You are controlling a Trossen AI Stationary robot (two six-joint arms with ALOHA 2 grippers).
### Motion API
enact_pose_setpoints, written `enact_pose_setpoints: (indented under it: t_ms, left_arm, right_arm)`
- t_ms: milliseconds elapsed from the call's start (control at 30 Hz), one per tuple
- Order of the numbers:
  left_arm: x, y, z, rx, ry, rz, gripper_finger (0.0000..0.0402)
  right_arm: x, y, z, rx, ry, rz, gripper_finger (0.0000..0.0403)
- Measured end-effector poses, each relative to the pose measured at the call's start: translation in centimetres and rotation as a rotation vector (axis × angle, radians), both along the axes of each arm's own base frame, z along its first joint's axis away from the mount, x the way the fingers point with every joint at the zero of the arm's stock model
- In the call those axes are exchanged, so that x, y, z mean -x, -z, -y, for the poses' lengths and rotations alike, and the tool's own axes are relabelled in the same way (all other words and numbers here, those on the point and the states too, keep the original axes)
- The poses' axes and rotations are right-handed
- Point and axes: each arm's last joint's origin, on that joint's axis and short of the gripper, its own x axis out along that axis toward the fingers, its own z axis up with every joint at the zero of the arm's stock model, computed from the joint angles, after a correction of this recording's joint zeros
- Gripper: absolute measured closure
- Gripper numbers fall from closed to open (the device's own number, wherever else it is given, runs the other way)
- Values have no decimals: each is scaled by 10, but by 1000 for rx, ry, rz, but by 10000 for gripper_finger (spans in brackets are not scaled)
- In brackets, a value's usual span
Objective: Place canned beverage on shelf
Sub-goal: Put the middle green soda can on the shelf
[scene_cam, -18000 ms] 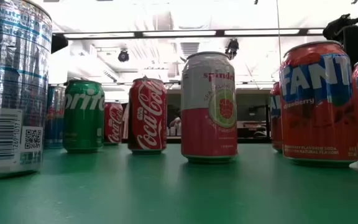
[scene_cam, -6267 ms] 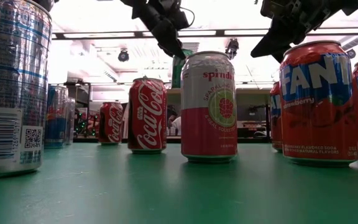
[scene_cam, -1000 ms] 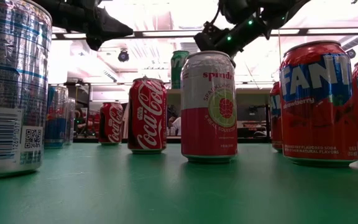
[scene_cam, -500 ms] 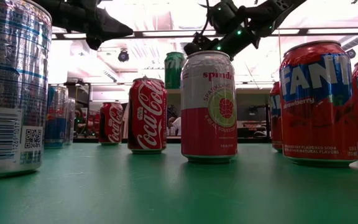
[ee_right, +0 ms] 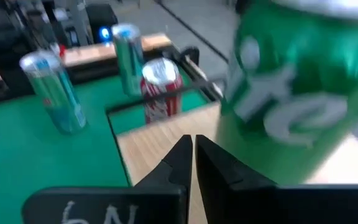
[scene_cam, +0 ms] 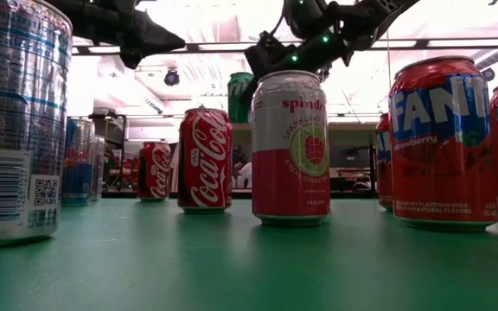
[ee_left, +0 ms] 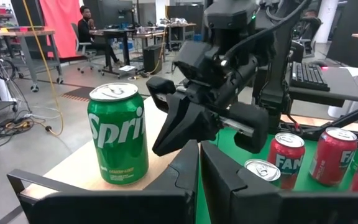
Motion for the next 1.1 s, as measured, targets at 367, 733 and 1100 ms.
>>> enact_pose_setpoints:
  t_ms: [367, 733, 1100]
  left_arm:
    - [0, 0, 0, -1, 0, -1, 402]
    - [0, 0, 0, -1, 0, -1, 402]
    - [0, 0, 0, -3, 0, -3, 402]
  right_arm:
    - [-6, 1, 6, 54, 80, 65, 390]
    - [-5, 0, 11, 83, 112, 70, 390]
    - [5, 3, 6, -33, 134, -32, 390]
